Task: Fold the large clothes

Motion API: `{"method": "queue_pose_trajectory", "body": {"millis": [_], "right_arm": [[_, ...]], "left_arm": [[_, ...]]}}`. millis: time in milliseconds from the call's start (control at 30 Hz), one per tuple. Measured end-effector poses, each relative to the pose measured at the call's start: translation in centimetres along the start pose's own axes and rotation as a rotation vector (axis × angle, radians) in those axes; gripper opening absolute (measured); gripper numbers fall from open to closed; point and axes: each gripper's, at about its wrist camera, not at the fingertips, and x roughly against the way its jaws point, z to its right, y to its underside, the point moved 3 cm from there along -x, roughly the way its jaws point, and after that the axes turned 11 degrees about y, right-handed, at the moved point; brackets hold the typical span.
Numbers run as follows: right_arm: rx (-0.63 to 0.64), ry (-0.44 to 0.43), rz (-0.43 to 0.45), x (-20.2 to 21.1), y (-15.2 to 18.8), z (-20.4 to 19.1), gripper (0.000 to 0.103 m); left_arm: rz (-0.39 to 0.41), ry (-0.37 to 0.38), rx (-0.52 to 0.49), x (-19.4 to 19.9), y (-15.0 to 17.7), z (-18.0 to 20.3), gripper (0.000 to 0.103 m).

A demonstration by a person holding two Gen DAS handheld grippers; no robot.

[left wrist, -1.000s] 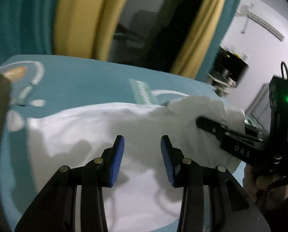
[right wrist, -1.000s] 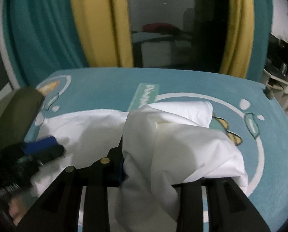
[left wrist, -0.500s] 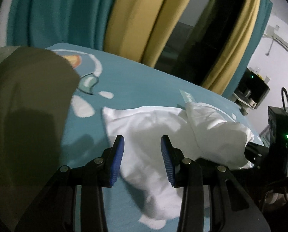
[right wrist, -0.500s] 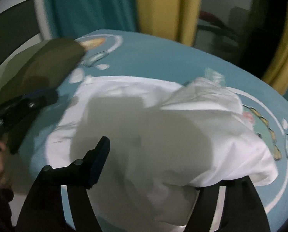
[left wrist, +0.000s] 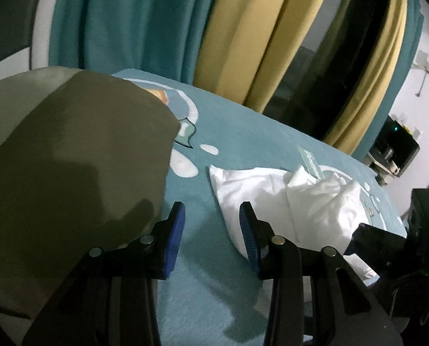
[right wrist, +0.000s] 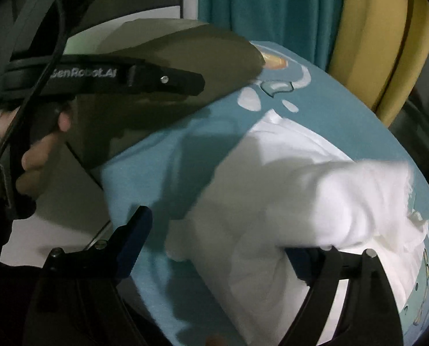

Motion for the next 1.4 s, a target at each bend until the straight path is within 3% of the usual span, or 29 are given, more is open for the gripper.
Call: {"method": "queue_pose_trajectory", "body": {"millis": [167,367,500,600,733,833,967,1267,1400], "right_arm": [[-0.085,0.01,0.061,3.4,0.8,2.2,0.086],[-0.209,0.013,0.135,8.3,3.6,5.8,0.086],[-0.292,0.1,0.138,10.0,6.4,8.5,0.086],[-0.41,0.184,0.117,10.5,9.2,11.6,0.086],[-0.548,0.286,0.067,10.3,12.4,15.1,0.086],[-0.629,0.304,0.05,10.5,14.4,17.0,0.086],[-0.661,0.297,0.056,10.3,15.1,17.7,0.086],[-0.631,0.279,0.045,7.7,14.0,17.1,0.086],[-0.618,0.287,0.017,6.7,13.8,16.6,0.086]], "left_arm": [[0.004,0.01,-0.025,0.4,-0.6,1.3,0.041],[-0.004,0.128,-0.13,-1.6,-2.4,7.6,0.044],[-0.037,0.239,-0.261,-3.7,-2.8,13.3,0.054],[-0.142,0.291,-0.379,-6.6,-1.9,17.4,0.056],[-0.284,0.28,-0.548,-9.9,0.6,20.4,0.056],[-0.353,0.172,-0.611,-12.6,1.9,19.7,0.056],[-0.342,0.123,-0.516,-13.7,1.1,16.4,0.05],[-0.194,-0.152,-0.112,-13.0,-2.8,3.2,0.049],[-0.162,-0.141,-0.041,-10.7,-3.2,1.2,0.049]]}}
